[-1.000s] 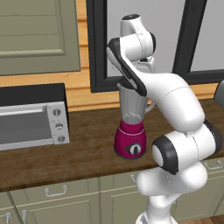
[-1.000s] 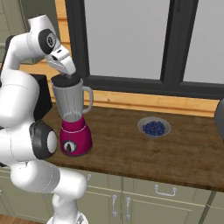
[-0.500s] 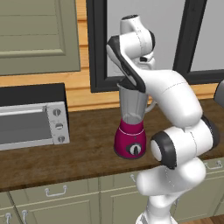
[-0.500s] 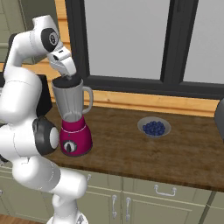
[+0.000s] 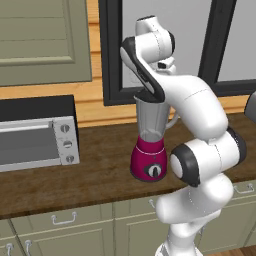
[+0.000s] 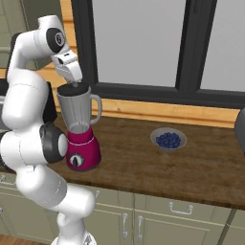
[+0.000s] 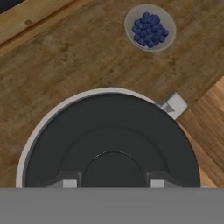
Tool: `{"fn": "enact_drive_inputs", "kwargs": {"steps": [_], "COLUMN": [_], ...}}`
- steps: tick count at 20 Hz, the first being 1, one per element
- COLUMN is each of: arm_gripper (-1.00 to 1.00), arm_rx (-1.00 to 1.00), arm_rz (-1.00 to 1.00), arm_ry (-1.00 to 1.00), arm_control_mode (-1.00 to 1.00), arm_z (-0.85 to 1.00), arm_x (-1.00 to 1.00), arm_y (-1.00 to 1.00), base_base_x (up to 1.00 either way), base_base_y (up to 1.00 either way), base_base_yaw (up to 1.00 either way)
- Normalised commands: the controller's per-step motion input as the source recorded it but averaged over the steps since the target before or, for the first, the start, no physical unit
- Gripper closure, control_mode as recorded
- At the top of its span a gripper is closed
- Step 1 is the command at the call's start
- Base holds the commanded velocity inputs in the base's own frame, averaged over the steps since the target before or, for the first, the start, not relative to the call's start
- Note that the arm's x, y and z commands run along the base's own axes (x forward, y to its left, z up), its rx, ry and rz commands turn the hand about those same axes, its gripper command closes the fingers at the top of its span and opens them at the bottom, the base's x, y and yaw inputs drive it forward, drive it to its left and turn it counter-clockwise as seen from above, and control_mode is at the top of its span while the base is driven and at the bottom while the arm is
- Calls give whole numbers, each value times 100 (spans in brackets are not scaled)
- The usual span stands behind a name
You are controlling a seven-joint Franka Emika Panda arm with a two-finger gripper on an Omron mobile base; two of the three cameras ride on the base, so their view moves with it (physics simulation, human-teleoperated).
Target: Close the lid blender by securely placing the lid on top.
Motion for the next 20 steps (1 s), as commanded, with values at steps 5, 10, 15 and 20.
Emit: {"fn": "enact_drive_inputs", "kwargs": {"steps": [5,10,15,20], "arm_gripper": [100,100,100,100], "arm_rx": [0,0,4,0], "arm_rz": [-8,-9,-3,0], "arm_ry": [2,0,-3,-8], "arm_control_mode": [-100,-100,-100,-100], "arm_z": [-37,-57,-74,-78], "arm_x": [0,0,-12,-16], "arm_y": [-18,-37,-47,-38], "base_base_x": [0,0,0,0], "base_base_y": [0,0,0,0], "base_base_yaw": [0,0,0,0]}}
